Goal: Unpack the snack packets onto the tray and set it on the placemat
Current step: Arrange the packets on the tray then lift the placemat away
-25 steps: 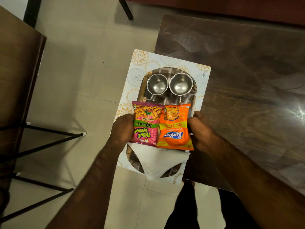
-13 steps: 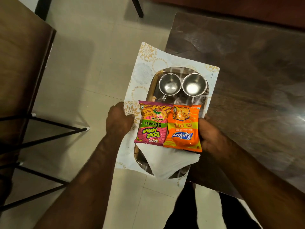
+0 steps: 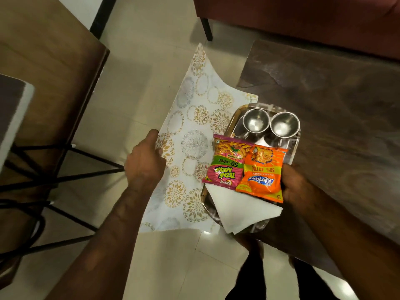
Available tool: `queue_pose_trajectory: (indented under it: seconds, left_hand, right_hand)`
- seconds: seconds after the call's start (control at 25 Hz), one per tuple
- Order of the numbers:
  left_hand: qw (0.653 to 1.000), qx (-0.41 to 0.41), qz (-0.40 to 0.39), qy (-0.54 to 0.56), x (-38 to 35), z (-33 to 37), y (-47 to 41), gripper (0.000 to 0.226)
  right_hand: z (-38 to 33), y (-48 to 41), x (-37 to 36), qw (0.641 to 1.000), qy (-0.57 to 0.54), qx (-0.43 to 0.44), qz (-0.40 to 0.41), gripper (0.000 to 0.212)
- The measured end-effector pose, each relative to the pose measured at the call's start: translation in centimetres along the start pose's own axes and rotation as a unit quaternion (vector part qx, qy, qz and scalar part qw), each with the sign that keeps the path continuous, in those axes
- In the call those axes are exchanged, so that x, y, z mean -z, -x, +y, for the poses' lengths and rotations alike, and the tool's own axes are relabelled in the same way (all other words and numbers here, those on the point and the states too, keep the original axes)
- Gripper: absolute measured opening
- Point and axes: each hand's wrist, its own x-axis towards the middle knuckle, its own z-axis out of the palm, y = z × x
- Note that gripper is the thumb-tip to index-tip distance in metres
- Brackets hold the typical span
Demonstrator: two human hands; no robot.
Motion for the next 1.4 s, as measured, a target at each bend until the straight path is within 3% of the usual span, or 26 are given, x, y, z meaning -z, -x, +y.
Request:
queue_pose_trajectory:
  seconds: [0.4, 0.6, 0.72, 0.84, 1.04, 1.2, 1.32, 1.4]
  left_hand:
    - [0.995, -0.030, 0.098, -0.021, 8.1, 0.2, 1.2, 0.035]
    - [0.996, -0.024, 0.082, -0.005, 11.6, 0.7, 1.7, 0.035]
    - [0.996, -0.013, 0.085, 0.003, 15.2, -0.3, 1.6, 0.032]
    - [0.997, -0.017, 0.076, 0.007, 19.4, -1.2, 1.4, 0.036]
    - [0.995, -0.040, 0.015, 0.089, 23.8, -1.1, 1.8, 0.035]
    - [0.978, -0.047, -0.106, 0.176, 25.1, -1.0, 2.7, 0.048]
    - [0.953, -0.101, -0.196, 0.206, 23.6, 0.4, 3.9, 0.045]
    - [0.933, -0.133, -0.245, 0.226, 22.3, 1.4, 4.8, 0.037]
  right_hand:
    - [-0.2, 1.3, 0.3, 0.996, 0.056, 0.070, 0.024, 0.035]
    - [-1.0, 2.7, 1.1, 0.984, 0.142, 0.093, 0.058, 0.025]
    - [-3.7, 4.5, 1.7, 0.957, 0.202, 0.156, 0.135, 0.038]
    - [-7.1, 6.7, 1.9, 0.902, 0.296, 0.258, 0.181, 0.046]
    - [-10.9, 11.0, -0.1, 0.825, 0.406, 0.370, 0.131, 0.061]
    - [-12.7, 15.7, -2.2, 0.774, 0.446, 0.445, 0.059, 0.065]
    - [-13.8, 18.8, -2.9, 0.771, 0.458, 0.442, 0.001, 0.086]
    - [-14.2, 20.0, -2.8, 0.800, 0.455, 0.390, -0.029, 0.092]
